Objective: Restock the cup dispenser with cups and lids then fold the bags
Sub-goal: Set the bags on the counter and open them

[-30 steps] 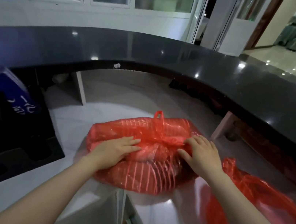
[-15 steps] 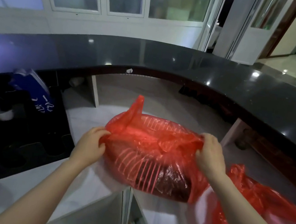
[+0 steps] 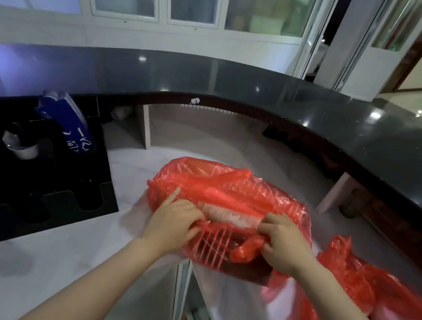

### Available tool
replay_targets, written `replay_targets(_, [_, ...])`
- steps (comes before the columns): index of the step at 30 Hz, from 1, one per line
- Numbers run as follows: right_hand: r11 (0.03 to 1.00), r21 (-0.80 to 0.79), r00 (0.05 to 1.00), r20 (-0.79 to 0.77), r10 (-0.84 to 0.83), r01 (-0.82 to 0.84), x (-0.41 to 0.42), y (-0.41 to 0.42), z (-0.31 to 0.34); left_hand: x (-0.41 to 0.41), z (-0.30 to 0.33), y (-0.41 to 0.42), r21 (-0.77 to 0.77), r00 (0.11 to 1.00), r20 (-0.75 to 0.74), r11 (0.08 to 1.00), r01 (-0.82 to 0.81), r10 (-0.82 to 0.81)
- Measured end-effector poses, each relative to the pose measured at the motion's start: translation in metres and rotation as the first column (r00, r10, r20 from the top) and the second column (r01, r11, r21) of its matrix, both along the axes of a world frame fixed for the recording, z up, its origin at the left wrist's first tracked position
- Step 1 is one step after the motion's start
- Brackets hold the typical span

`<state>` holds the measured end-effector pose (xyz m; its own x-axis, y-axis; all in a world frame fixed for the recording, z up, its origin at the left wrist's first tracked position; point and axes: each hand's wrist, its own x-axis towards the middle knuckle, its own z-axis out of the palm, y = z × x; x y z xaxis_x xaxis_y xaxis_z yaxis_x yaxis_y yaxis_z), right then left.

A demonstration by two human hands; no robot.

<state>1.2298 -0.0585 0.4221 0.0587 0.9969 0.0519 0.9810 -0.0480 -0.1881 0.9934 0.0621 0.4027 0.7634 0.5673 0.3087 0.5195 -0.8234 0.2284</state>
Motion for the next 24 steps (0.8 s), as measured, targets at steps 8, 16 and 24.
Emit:
replay_targets(8, [0.98, -0.167, 0.989, 0.077, 0.126, -0.112, -0.014, -0.027, -0.022, -0.027, -0.033, -0.015, -0.174, 1.0, -0.02, 0.985, 0.015, -0.019])
replay_targets(16, [0.989, -0.131, 0.992, 0.096, 0.083, -0.07, -0.015, -0.07, -0.028, -0.063, -0.074, -0.025, -0.201, 0.971, -0.076, 0.951, -0.237, 0.226])
replay_targets(24, [0.993, -0.114, 0.98, -0.192, -0.051, 0.029, -0.003, -0.096, -0.015, -0.047, -0.033, -0.03, -0.07, 0.962, 0.271, 0.997, -0.027, 0.045])
